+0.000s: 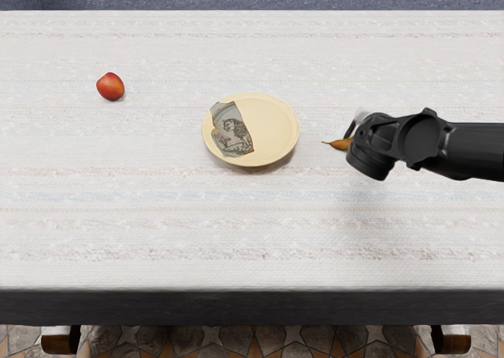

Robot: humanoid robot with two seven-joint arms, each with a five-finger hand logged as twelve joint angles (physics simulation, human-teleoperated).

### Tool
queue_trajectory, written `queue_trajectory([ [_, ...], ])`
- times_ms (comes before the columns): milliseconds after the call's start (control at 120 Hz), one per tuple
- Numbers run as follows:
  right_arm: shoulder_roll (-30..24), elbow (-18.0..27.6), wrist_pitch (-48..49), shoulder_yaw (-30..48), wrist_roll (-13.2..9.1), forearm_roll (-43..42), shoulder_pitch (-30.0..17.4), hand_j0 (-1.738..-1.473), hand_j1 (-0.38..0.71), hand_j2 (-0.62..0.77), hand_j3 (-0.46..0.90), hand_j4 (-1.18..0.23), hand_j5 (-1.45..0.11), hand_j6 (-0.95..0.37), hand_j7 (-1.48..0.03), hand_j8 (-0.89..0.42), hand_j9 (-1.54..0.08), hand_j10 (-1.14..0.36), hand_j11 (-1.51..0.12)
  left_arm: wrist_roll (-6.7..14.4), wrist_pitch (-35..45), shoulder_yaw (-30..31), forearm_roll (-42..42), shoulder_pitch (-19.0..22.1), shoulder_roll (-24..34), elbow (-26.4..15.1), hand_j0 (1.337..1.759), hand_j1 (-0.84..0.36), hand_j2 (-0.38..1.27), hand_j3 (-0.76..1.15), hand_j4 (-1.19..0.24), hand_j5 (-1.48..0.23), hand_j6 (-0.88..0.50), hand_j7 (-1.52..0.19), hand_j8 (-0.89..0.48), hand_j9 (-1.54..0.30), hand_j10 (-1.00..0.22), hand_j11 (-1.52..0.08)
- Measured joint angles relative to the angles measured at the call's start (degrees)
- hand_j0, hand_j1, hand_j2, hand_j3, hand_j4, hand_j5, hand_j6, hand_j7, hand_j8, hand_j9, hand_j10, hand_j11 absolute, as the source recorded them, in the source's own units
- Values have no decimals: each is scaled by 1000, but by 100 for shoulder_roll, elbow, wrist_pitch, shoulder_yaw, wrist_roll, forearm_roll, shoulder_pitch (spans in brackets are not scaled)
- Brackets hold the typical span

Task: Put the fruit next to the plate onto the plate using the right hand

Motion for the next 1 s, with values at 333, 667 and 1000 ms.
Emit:
queue_trajectory([
  [333,-282,-44,227,598,5,-29,-53,-1646,295,144,2,-622,-1126,-419,-1084,-366,-1129,-587,-1171,0,0,0,1,-2,0,-1,1658,346,1,0,-2,-3,-2,-3,-2,-4,-2,-4],
  [667,-960,23,1797,2408,5,32,49,-1645,415,263,1,-746,-1178,-388,-1125,-293,-1164,-616,-1203,0,0,-1,1,-2,0,0,1658,346,1,0,-2,-3,-2,-3,-2,-3,-2,-4],
  [1000,136,-397,1857,2847,4,36,692,-1646,429,309,0,-827,-1185,-381,-1133,-287,-1166,-635,-1205,0,0,0,0,2,0,0,1658,346,0,0,-2,-3,-2,-3,-2,-3,-2,-3],
])
